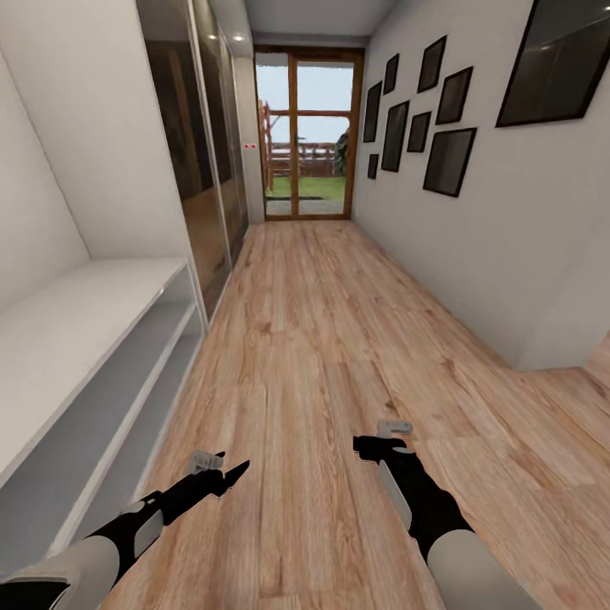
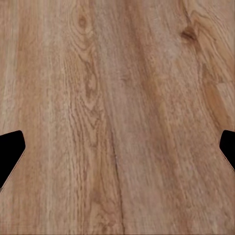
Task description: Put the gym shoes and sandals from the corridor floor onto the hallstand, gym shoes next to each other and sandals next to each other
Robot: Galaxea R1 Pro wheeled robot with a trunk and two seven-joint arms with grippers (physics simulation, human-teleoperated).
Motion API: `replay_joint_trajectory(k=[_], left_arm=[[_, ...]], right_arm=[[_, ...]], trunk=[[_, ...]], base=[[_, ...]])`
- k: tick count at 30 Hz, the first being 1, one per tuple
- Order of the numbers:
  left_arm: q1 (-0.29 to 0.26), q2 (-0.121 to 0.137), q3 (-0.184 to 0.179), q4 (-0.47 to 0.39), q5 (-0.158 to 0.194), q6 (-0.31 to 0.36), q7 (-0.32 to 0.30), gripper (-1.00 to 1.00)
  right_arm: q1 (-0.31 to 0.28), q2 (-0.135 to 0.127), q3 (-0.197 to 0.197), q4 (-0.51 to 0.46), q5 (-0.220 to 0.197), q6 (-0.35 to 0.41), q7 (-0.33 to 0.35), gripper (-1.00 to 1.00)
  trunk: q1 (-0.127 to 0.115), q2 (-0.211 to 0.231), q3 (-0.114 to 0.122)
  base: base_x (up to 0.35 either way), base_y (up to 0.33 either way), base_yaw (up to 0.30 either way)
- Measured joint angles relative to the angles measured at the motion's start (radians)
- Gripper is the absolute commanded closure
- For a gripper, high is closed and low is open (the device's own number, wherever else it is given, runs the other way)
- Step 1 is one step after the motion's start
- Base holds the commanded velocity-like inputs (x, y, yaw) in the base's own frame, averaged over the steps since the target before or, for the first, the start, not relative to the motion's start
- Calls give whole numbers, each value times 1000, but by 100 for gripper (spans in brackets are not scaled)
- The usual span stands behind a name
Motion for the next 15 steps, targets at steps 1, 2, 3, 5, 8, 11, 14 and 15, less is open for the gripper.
replay_joint_trajectory(k=[1,2,3,5,8,11,14,15], left_arm=[[0,0,0,0,0,0,0,-100],[0,0,0,0,0,0,0,-100],[0,0,0,0,0,0,0,-100],[0,0,0,0,0,0,0,-100],[0,0,0,0,0,0,0,-100],[0,0,0,0,0,0,0,-100],[0,0,0,0,0,0,0,-100],[0,0,0,0,0,0,0,-100]], right_arm=[[0,0,0,0,0,0,0,-100],[0,0,0,0,0,0,0,-100],[0,0,0,0,0,0,0,-100],[0,0,0,0,0,0,0,-100],[0,0,0,-1,0,0,0,-100],[0,0,0,-1,0,0,0,-100],[0,0,0,-1,0,0,0,-100],[0,0,0,-1,0,0,0,-100]], trunk=[[0,0,0],[0,0,0],[0,0,0],[0,0,0],[0,0,0],[0,0,0],[0,0,0],[0,0,0]], base=[[347,0,0],[347,0,0],[347,0,0],[347,0,0],[347,0,0],[347,0,0],[347,0,0],[347,0,-19]])
